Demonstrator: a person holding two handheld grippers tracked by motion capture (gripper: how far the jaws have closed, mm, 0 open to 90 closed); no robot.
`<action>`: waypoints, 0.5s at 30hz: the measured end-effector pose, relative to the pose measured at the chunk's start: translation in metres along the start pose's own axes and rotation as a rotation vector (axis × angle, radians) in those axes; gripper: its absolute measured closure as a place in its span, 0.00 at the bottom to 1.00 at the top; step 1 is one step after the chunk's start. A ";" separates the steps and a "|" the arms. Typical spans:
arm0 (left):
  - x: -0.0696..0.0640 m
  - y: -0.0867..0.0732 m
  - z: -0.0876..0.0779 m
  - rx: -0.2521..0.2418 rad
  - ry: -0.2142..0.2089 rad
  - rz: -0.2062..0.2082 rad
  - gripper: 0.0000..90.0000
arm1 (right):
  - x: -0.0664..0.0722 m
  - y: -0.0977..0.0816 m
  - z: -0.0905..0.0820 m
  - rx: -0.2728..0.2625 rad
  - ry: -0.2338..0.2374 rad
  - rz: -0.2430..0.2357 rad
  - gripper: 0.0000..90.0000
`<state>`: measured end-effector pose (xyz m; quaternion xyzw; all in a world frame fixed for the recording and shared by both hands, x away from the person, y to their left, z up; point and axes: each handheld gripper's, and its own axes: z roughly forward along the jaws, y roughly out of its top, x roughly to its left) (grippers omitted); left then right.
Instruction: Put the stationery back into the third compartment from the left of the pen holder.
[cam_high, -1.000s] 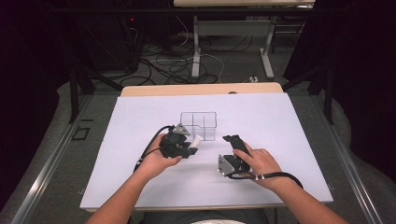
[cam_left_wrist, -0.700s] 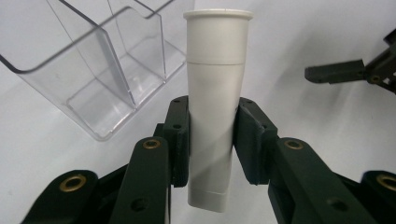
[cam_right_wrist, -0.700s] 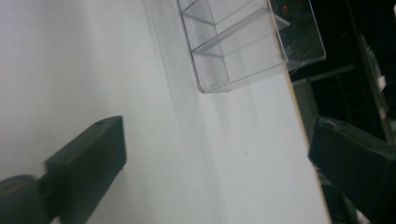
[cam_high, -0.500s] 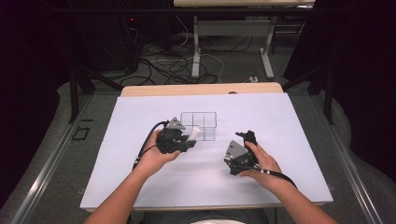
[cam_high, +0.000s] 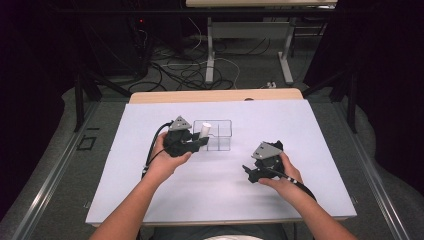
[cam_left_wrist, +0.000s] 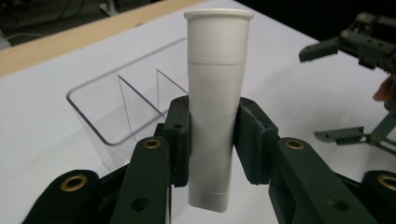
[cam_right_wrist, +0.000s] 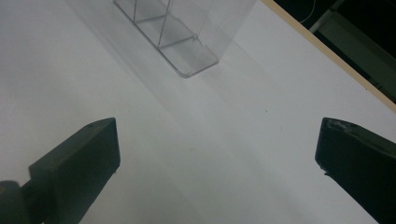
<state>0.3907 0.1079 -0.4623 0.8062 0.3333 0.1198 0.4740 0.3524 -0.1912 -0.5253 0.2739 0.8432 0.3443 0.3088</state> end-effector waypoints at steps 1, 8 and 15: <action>0.001 0.001 -0.001 -0.015 0.009 -0.004 0.77 | -0.001 -0.001 0.000 -0.003 0.004 0.011 0.00; 0.006 0.007 -0.003 -0.094 0.047 -0.036 0.77 | -0.006 -0.007 0.000 -0.005 0.010 0.076 0.00; 0.011 0.010 -0.003 -0.141 0.081 -0.053 0.77 | -0.010 -0.009 0.000 -0.003 0.012 0.125 0.00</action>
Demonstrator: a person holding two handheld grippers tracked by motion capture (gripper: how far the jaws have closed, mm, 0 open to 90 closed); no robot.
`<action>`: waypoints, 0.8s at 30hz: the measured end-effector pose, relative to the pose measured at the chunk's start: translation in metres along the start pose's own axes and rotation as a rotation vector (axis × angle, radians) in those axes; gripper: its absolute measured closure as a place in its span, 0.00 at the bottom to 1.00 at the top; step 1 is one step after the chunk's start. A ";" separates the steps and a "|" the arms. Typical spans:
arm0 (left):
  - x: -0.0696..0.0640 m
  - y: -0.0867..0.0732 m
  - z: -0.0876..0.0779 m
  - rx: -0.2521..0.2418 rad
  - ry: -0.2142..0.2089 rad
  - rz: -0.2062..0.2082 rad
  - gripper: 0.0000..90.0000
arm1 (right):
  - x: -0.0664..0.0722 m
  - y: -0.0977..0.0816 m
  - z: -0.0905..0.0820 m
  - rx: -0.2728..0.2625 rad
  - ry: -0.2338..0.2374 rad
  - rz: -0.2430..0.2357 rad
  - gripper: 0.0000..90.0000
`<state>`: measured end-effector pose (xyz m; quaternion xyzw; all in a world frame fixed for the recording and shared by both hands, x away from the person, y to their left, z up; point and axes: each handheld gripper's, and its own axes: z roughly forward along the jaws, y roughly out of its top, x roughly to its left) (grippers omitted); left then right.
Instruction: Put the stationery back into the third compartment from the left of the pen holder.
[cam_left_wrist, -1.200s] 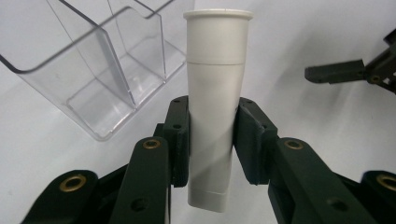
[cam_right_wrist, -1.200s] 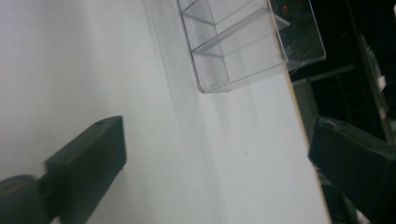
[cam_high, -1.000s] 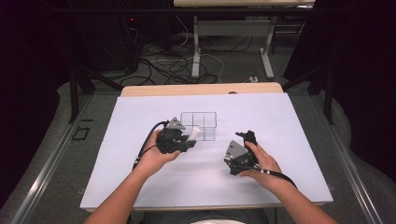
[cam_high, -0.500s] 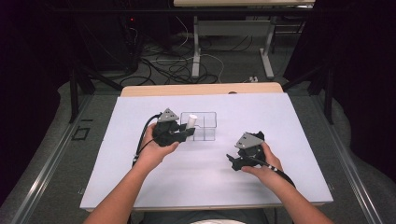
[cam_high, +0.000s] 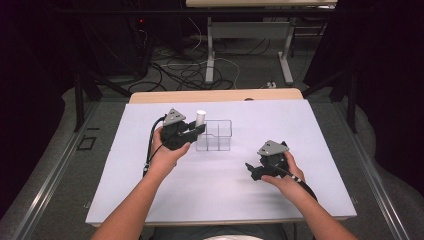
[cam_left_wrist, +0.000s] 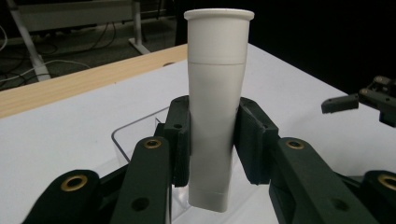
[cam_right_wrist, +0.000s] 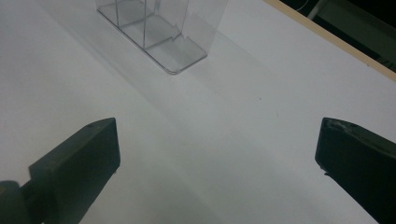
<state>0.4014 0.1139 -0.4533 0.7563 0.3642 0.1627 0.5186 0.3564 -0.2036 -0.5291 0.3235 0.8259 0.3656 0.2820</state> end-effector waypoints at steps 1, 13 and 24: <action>0.001 0.000 0.000 -0.009 0.009 -0.001 0.77 | 0.000 0.000 0.000 0.000 0.000 0.000 0.00; 0.002 0.004 0.009 -0.081 0.057 -0.039 0.77 | -0.003 -0.003 0.002 -0.005 0.002 0.011 0.00; -0.008 0.008 0.027 -0.126 0.073 -0.059 0.77 | -0.005 -0.004 0.003 -0.009 0.011 0.048 0.00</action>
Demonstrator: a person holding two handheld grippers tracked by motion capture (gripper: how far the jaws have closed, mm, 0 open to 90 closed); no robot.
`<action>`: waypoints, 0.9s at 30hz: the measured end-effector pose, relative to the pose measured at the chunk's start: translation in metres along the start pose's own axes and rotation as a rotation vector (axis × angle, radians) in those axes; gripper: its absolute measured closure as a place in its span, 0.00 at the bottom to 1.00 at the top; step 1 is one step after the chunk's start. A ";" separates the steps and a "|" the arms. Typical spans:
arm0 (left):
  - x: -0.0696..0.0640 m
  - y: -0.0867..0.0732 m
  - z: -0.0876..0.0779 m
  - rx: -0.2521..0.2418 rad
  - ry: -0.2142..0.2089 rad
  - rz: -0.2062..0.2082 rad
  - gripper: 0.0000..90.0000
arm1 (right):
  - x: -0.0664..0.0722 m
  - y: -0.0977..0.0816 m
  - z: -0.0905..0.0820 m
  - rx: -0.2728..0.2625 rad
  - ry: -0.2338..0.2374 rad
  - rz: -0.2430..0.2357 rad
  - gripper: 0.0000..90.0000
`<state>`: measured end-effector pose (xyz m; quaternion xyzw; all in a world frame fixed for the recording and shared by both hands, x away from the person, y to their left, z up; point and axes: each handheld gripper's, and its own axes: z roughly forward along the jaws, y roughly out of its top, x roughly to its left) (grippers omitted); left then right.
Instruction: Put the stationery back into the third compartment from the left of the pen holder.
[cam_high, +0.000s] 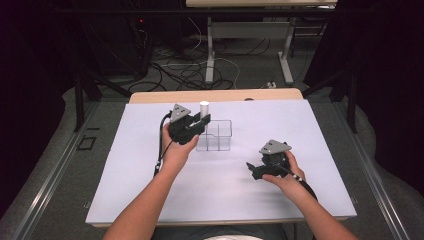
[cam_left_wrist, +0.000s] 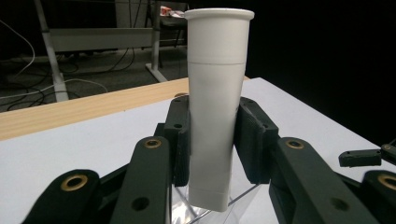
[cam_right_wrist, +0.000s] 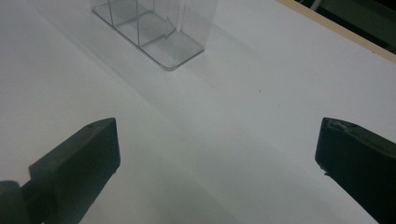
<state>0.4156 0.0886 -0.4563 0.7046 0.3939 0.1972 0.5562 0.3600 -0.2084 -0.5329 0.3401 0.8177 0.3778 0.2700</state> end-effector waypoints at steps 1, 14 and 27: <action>-0.002 0.000 0.002 -0.002 0.001 -0.004 0.77 | -0.001 0.000 0.000 -0.003 0.000 -0.001 0.00; -0.021 -0.007 0.031 -0.002 -0.010 -0.016 0.77 | -0.003 -0.001 -0.001 0.012 0.010 0.016 0.00; -0.032 -0.018 0.052 0.012 0.007 -0.018 0.77 | -0.003 -0.002 0.000 0.005 0.015 0.025 0.00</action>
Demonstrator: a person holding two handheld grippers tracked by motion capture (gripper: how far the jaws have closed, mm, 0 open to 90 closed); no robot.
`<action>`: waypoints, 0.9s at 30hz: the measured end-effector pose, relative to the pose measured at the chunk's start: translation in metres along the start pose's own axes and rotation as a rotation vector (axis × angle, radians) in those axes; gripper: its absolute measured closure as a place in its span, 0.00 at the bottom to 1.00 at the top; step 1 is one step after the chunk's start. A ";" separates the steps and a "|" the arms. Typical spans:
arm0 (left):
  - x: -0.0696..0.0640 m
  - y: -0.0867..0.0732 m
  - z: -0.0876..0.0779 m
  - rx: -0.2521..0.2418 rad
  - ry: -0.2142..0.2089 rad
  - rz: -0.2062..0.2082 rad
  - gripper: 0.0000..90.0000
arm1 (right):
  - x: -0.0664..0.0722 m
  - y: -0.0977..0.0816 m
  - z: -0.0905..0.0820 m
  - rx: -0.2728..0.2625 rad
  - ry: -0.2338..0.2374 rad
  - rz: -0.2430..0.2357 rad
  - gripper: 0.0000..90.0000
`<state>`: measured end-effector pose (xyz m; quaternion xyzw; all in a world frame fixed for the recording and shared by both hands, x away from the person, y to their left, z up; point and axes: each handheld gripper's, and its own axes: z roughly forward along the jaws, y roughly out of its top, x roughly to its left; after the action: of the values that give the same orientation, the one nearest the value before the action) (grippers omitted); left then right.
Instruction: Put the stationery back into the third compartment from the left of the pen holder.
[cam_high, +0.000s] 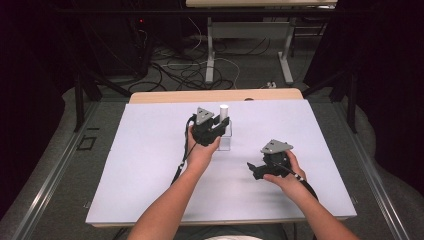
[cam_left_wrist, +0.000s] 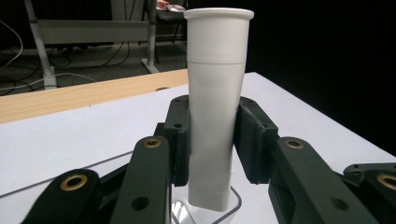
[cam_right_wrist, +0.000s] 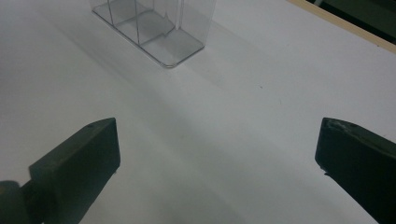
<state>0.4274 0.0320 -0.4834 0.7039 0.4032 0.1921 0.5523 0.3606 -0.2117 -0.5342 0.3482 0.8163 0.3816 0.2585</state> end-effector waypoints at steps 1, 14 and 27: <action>0.000 -0.001 0.002 -0.003 0.002 -0.004 0.77 | 0.000 0.000 0.000 0.000 0.000 0.000 0.00; -0.002 -0.014 0.017 0.031 0.016 -0.004 0.77 | 0.001 -0.001 0.001 0.014 0.010 -0.001 0.00; 0.000 -0.018 0.021 0.046 0.042 0.002 0.77 | 0.002 -0.001 0.003 0.003 0.018 -0.010 0.00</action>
<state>0.4360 0.0201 -0.5072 0.7126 0.4186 0.1979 0.5271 0.3608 -0.2100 -0.5370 0.3409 0.8210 0.3821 0.2524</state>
